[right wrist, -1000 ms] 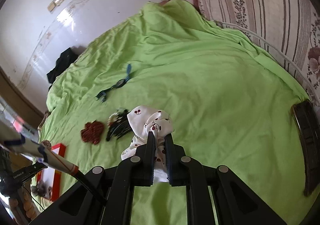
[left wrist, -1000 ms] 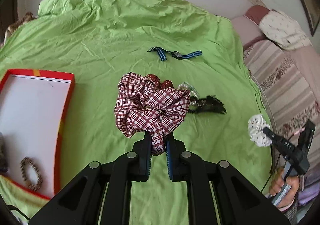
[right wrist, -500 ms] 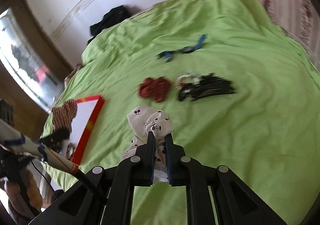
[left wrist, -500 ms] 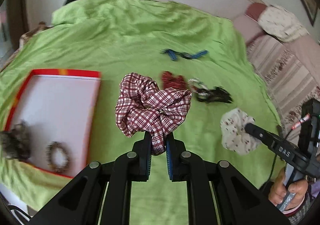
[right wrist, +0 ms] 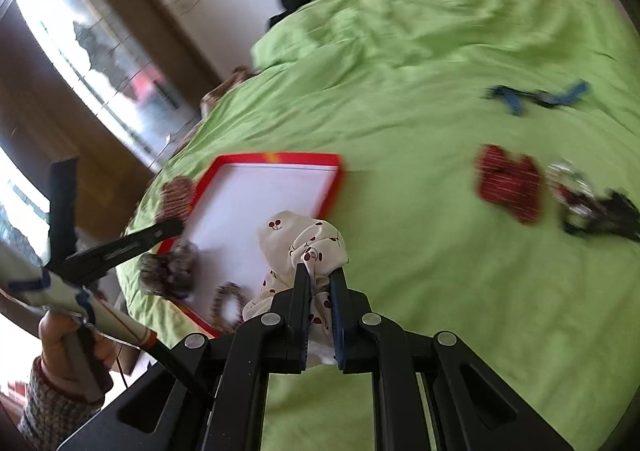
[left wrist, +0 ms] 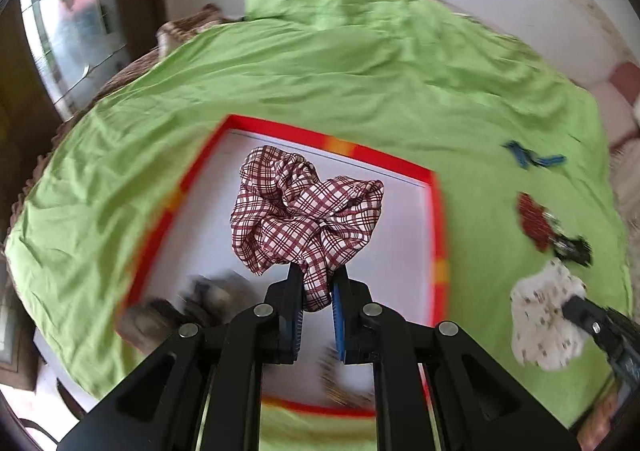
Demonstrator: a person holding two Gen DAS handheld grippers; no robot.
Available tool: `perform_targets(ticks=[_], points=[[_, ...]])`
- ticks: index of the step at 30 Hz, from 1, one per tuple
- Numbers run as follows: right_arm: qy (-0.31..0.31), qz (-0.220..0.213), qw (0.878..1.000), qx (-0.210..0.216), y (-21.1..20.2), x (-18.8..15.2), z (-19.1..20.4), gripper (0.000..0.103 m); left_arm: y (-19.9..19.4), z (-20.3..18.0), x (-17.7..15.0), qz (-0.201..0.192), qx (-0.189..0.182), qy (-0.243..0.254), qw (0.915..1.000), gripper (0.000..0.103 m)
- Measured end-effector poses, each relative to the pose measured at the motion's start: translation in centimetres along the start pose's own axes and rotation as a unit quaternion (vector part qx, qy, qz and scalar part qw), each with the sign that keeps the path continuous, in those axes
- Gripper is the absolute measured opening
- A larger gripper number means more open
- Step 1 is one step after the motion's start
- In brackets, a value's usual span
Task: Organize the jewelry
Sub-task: 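Carry both scrunchies to the red tray and open both tools to release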
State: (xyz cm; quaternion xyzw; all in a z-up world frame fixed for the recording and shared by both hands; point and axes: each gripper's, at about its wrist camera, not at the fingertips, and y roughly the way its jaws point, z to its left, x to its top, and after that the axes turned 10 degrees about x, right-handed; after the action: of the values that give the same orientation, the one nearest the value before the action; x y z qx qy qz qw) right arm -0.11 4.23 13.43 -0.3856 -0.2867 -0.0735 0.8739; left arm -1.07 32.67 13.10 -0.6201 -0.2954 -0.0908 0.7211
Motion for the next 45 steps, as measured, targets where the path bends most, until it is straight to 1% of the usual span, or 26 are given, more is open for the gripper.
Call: perform_targets(ticks=[5,8,11,15,16,18,19,20,22,23,24,25,26,28,31,33,35,36,39,41,42,45], points=[[-0.027,0.033,0.999,0.007,6.6,1.8,3.1,0.011,5.0,3.1,2.8,0.031,0.033,-0.009,0.9989,0.012],[-0.012,0.056,0.998,0.022,10.7,2.3,3.8,0.011,7.6,4.4,3.9,0.048,0.035,-0.019,0.9980,0.012],[0.005,0.072,0.997,0.041,14.1,2.7,4.3,0.011,9.5,5.2,4.8,0.056,0.038,-0.027,0.9973,0.012],[0.001,0.093,0.994,0.057,17.2,2.2,5.4,0.011,11.3,5.8,5.7,0.065,0.035,-0.028,0.9969,0.013],[-0.002,0.097,0.993,0.061,17.7,1.9,5.7,0.011,11.4,5.8,5.7,0.065,0.035,-0.030,0.9968,0.016],[-0.014,0.104,0.992,0.065,18.5,1.5,6.5,0.011,11.6,6.0,5.7,0.061,0.030,-0.037,0.9970,0.017],[-0.020,0.107,0.992,0.066,18.8,1.3,6.8,0.013,11.5,6.1,5.6,0.058,0.027,-0.044,0.9970,0.021],[-0.028,0.109,0.991,0.066,18.9,1.1,7.2,0.014,11.5,6.2,5.7,0.057,0.024,-0.048,0.9970,0.022],[-0.047,0.108,0.991,0.060,18.9,0.9,7.8,0.018,11.3,6.2,5.4,0.051,0.015,-0.052,0.9972,0.026],[-0.055,0.105,0.991,0.057,18.7,0.9,8.1,0.030,11.1,6.2,5.4,0.049,0.016,-0.052,0.9973,0.029],[-0.060,0.100,0.992,0.055,18.4,0.9,8.2,0.039,10.7,6.2,5.2,0.045,0.017,-0.053,0.9974,0.032],[-0.065,0.094,0.992,0.052,18.1,0.9,8.4,0.042,10.3,6.2,5.1,0.040,0.015,-0.055,0.9975,0.035],[-0.073,0.086,0.992,0.046,17.5,1.0,8.6,0.042,9.7,6.2,5.0,0.035,0.014,-0.059,0.9975,0.036],[-0.082,0.079,0.993,0.042,16.8,1.1,9.1,0.042,8.5,6.3,4.8,0.026,0.010,-0.068,0.9973,0.041],[-0.096,0.066,0.993,0.037,14.7,1.0,9.4,0.043,6.0,6.4,4.0,0.011,0.017,-0.078,0.9968,0.044],[-0.109,0.057,0.992,0.032,13.1,0.6,9.5,0.044,4.7,6.0,3.5,0.003,0.022,-0.071,0.9972,0.044],[-0.120,0.050,0.991,0.022,11.7,0.2,9.3,0.045,2.5,5.1,2.4,-0.010,0.041,-0.054,0.9976,0.044],[-0.126,0.047,0.991,0.014,10.7,-0.2,9.1,0.045,1.8,4.7,2.0,-0.015,0.045,-0.049,0.9977,0.044],[-0.129,0.039,0.991,-0.010,8.6,-1.3,7.9,0.045,-1.2,2.8,0.4,-0.041,0.060,-0.025,0.9970,0.052],[-0.118,0.035,0.992,-0.024,6.9,-2.0,6.4,0.045,-2.9,1.2,-0.8,-0.057,0.068,-0.011,0.9960,0.054],[-0.113,0.035,0.993,-0.030,6.6,-2.0,5.7,0.045,-4.0,0.2,-1.6,-0.063,0.066,-0.004,0.9958,0.054],[-0.099,0.028,0.993,-0.051,3.8,-3.2,3.4,0.045,-6.4,-2.2,-3.3,-0.075,0.052,0.006,0.9958,0.054]])
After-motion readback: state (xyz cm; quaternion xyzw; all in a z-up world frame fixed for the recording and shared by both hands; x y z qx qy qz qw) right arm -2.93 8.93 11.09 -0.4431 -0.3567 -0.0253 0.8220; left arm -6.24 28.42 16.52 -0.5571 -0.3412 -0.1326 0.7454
